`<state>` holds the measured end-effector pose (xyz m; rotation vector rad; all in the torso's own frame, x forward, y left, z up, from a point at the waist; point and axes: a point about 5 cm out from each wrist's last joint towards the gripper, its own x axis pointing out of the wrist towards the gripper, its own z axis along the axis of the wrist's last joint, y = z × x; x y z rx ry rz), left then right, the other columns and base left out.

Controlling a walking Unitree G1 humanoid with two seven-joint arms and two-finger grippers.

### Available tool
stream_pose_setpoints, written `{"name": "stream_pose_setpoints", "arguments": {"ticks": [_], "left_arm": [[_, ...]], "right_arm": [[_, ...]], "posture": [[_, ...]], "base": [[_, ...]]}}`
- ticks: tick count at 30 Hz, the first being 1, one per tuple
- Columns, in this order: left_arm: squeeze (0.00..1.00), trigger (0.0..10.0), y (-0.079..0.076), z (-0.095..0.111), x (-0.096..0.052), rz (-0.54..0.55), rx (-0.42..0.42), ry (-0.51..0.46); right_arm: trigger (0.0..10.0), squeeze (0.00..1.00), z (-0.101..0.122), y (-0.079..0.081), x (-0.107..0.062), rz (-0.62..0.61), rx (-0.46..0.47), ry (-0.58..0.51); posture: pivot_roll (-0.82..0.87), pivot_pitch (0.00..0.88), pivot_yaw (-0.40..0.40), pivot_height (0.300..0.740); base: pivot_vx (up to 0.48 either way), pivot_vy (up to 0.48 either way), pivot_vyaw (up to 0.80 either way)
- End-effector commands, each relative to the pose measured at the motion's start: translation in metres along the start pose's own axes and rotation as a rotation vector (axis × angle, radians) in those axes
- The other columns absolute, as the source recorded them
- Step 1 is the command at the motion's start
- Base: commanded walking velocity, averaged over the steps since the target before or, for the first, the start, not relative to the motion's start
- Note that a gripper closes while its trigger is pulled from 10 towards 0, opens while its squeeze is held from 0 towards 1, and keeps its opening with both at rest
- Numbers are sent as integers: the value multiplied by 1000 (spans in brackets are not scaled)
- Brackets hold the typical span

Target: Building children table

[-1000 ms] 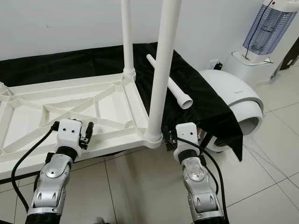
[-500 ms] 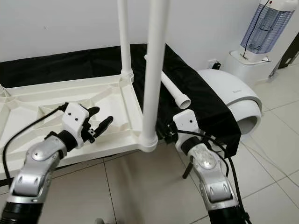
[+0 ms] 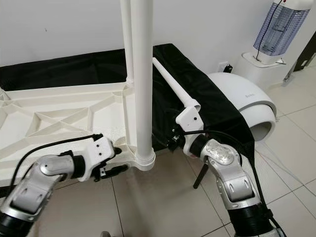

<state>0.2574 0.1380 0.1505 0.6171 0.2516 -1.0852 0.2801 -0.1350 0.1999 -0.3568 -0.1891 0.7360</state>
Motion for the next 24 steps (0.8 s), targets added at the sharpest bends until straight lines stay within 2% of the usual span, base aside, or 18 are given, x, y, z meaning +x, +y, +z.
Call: {"name": "stream_pose_setpoints", "arguments": {"ticks": [1, 4, 5, 8, 13, 15, 16, 17, 19, 23, 24], "left_arm": [[0, 10000, 0, 1, -7, -47, -17, 3], [0, 10000, 3, 0, -13, -74, -14, 15], [0, 10000, 2, -5, -10, -104, 11, 51], [0, 10000, -1, -7, -3, -119, 31, 59], [0, 10000, 0, -7, 0, -109, 22, 57], [0, 9961, 3, -7, 10, -92, 17, 50], [0, 9961, 3, -7, 10, -92, 17, 50], [0, 6471, 5, -6, 16, -75, 12, 45], [0, 6471, 8, -6, 22, -58, 9, 40], [0, 6471, 9, -6, 22, -57, 6, 40], [0, 0, 10, -8, 22, -55, 10, 50]], "right_arm": [[10000, 0, -1, -2, -8, 2, 16, 15], [10000, 0, -4, -1, -13, -3, 27, 31], [10000, 0, -6, 4, -16, 5, 45, 43], [10000, 0, -7, 8, -17, 18, 57, 46], [10000, 0, -7, 10, -17, 23, 62, 45], [10000, 0, -5, 14, -19, 48, 74, 45], [10000, 0, -5, 14, -19, 48, 74, 45], [10000, 0, -5, 16, -20, 63, 78, 46], [10000, 0, -4, 18, -20, 78, 82, 48], [10000, 0, -4, 19, -20, 79, 83, 48], [10000, 0, -3, 21, -21, 99, 85, 52]], "posture": [[56, 64, -33, 740], [56, 66, -32, 740], [54, 69, -26, 740], [51, 70, -25, 740], [48, 70, -24, 740], [39, 70, -23, 740], [39, 70, -23, 740], [34, 70, -22, 740], [34, 70, -22, 740], [34, 70, -22, 740], [27, 68, -22, 740]], "base": [[0, 0, 0], [0, 0, 0], [0, 0, 0], [0, 0, 0], [0, 0, 0], [0, 0, 0], [0, 0, 0], [0, 0, 0], [0, 0, 0], [0, 0, 0], [0, 0, 0]]}}
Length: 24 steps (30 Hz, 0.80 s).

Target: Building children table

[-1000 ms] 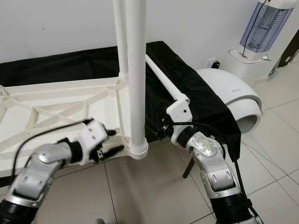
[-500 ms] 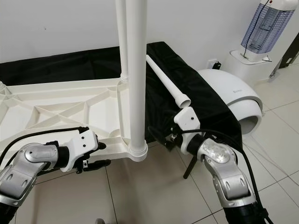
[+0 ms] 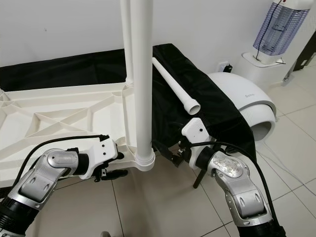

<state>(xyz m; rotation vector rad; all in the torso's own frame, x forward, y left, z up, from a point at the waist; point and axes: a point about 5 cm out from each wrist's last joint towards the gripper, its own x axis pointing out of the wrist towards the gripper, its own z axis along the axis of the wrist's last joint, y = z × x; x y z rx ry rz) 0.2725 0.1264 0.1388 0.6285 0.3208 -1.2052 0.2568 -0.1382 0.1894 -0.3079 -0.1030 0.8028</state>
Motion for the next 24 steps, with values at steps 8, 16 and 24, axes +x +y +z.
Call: {"name": "stream_pose_setpoints", "arguments": {"ticks": [8, 16, 24], "left_arm": [[0, 0, 7, -13, -6, 76, 19, 47], [0, 0, 20, -11, -8, 106, 96, 56], [0, 0, 42, -4, -5, 153, 171, 52]], "right_arm": [[10000, 0, -1, 9, -3, 77, 9, 22], [10000, 0, 1, 14, 10, 93, 8, -2], [10000, 0, 3, 20, 42, 87, 16, -43]], "posture": [[34, 68, -26, 740], [37, 65, -31, 740], [26, 56, -30, 740]], "base": [[0, 0, 0], [0, 0, 0], [0, 0, 0]]}}
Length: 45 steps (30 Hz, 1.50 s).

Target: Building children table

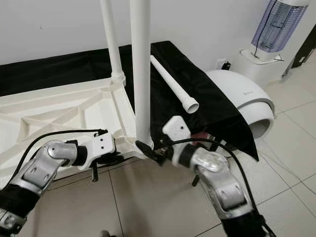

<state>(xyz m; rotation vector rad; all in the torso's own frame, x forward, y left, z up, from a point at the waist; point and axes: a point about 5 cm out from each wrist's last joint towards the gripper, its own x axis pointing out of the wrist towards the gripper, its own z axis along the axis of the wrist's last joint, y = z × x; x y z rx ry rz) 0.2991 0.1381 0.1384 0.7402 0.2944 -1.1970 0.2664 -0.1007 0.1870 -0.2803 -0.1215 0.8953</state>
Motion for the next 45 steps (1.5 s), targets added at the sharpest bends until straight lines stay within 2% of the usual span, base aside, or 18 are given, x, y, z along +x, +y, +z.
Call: {"name": "stream_pose_setpoints", "arguments": {"ticks": [1, 2, 4, 10, 14, 18, 24, 25, 26, 27, 28, 29, 35, 38, 39, 41, 43, 45], "left_arm": [[0, 0, 15, 4, -6, 137, 72, 15], [0, 0, 15, 4, -6, 137, 72, 15], [0, 0, 21, 10, -5, 142, 96, -13], [0, 0, 19, 14, -2, 118, 114, -56], [0, 0, 13, 19, 1, 70, 124, -116], [0, 0, 12, 21, 2, 62, 128, -128], [0, 0, 13, 23, 2, 61, 129, -138], [0, 0, 13, 24, 2, 60, 129, -143], [0, 0, 13, 24, 2, 60, 129, -143], [0, 0, 13, 24, 3, 60, 127, -149], [0, 0, 13, 24, 3, 60, 127, -149], [0, 0, 13, 25, 3, 57, 127, -154], [0, 0, 13, 27, 4, 58, 123, -169], [0, 0, 14, 29, 5, 61, 120, -184], [0, 0, 14, 32, 6, 63, 118, -196], [0, 0, 15, 33, 7, 64, 116, -204], [0, 0, 15, 33, 7, 64, 116, -204], [0, 0, 15, 36, 8, 61, 115, -218]], "right_arm": [[10000, 0, -2, 1, 8, 0, -2, -2], [10000, 0, -2, 1, 8, 0, -2, -2], [10000, 0, -9, -15, 27, -83, 11, 30], [10000, 0, -18, -31, 35, -160, 32, 80], [10000, 0, -18, -34, 44, -74, 83, 56], [10000, 0, -17, -29, 50, 36, 115, 39], [10000, 0, -18, -26, 54, 119, 119, 43], [7882, 0, -19, -26, 55, 139, 113, 44], [7882, 0, -19, -26, 55, 139, 113, 44], [2353, 0, -19, -27, 58, 153, 105, 40], [2353, 0, -19, -27, 58, 153, 105, 40], [78, 0, -18, -27, 59, 161, 99, 35], [0, 0, -21, -27, 62, 145, 81, 46], [0, 0, -27, -31, 64, 74, 62, 72], [0, 0, -32, -35, 65, -12, 61, 99], [0, 0, -36, -37, 66, -68, 60, 117], [0, 0, -36, -37, 66, -68, 60, 117], [0, 0, -43, -39, 66, -205, 70, 152]], "posture": [[26, 56, -30, 740], [26, 56, -30, 740], [30, 56, -44, 740], [34, 60, -56, 740], [35, 66, -59, 740], [42, 75, -62, 740], [53, 79, -66, 740], [55, 80, -67, 740], [55, 80, -67, 740], [55, 80, -67, 740], [55, 80, -67, 740], [55, 80, -67, 740], [54, 81, -67, 740], [50, 82, -66, 740], [46, 83, -65, 740], [46, 83, -65, 740], [46, 83, -65, 740], [44, 85, -64, 740]], "base": [[0, 0, 0], [0, 0, 0], [0, 0, 0], [0, 0, 0], [0, 0, 0], [0, 0, 0], [0, 0, 0], [0, 0, 0], [0, 0, 0], [0, 0, 0], [0, 0, 0], [0, 0, 0], [0, 0, 0], [0, 0, 0], [0, 0, 0], [0, 0, 0], [0, 0, 0], [0, 0, 0]]}}
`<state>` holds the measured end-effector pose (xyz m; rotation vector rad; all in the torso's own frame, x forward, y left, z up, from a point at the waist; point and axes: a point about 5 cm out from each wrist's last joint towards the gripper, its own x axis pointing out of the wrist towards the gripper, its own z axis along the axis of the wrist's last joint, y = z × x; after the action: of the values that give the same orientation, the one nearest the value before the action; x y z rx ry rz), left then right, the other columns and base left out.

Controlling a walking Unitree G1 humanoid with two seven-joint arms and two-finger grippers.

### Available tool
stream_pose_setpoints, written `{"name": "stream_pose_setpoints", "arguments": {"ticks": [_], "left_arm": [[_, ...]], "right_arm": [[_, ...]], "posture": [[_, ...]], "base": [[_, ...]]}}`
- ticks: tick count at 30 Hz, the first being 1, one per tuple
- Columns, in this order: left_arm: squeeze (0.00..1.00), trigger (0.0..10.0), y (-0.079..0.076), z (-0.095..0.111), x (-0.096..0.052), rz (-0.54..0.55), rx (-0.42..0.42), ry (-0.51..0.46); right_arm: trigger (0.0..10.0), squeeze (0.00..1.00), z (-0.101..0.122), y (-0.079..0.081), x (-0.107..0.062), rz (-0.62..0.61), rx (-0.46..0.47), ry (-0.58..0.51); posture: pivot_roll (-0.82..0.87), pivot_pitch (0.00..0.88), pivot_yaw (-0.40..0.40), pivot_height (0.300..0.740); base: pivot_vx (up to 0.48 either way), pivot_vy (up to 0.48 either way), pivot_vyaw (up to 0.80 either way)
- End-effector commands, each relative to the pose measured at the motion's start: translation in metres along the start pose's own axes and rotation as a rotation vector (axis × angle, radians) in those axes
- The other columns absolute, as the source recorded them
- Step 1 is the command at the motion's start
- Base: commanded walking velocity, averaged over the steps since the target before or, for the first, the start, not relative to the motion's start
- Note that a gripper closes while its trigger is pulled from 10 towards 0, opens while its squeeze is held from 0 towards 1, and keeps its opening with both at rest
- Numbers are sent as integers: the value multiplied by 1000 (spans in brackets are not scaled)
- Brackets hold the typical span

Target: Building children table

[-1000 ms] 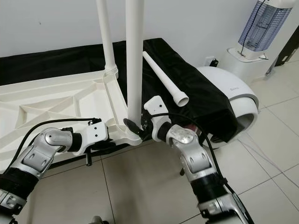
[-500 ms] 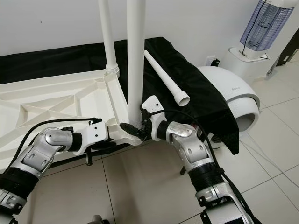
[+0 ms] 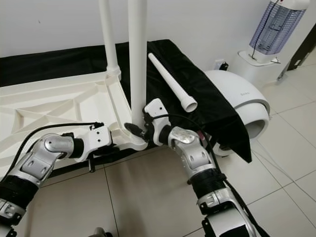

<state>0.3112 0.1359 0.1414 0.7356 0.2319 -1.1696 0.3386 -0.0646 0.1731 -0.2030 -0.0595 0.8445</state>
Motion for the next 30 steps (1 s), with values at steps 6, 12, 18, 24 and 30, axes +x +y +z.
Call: {"name": "stream_pose_setpoints", "arguments": {"ticks": [6, 12, 18, 24, 30], "left_arm": [[0, 0, 4, 36, 6, 5, 93, -191], [0, 0, 4, 40, 9, -19, 98, -211], [0, 0, 4, 41, 11, -20, 98, -218], [0, 0, 4, 41, 11, -21, 97, -220], [0, 0, 1, 40, 12, -33, 95, -221]], "right_arm": [[0, 0, -24, -12, -5, -371, 28, 123], [0, 0, -31, -4, -8, -849, 115, 187], [0, 0, -26, 6, 1, -785, 122, 138], [10000, 0, -14, 16, 9, -669, 77, 68], [10000, 0, 6, 28, 13, -452, 111, -47]], "posture": [[31, 90, -53, 740], [25, 90, -48, 740], [27, 89, -49, 740], [26, 89, -45, 740], [26, 90, -46, 740]], "base": [[0, 0, 0], [0, 0, 0], [0, 0, 0], [0, 0, 0], [0, 0, 0]]}}
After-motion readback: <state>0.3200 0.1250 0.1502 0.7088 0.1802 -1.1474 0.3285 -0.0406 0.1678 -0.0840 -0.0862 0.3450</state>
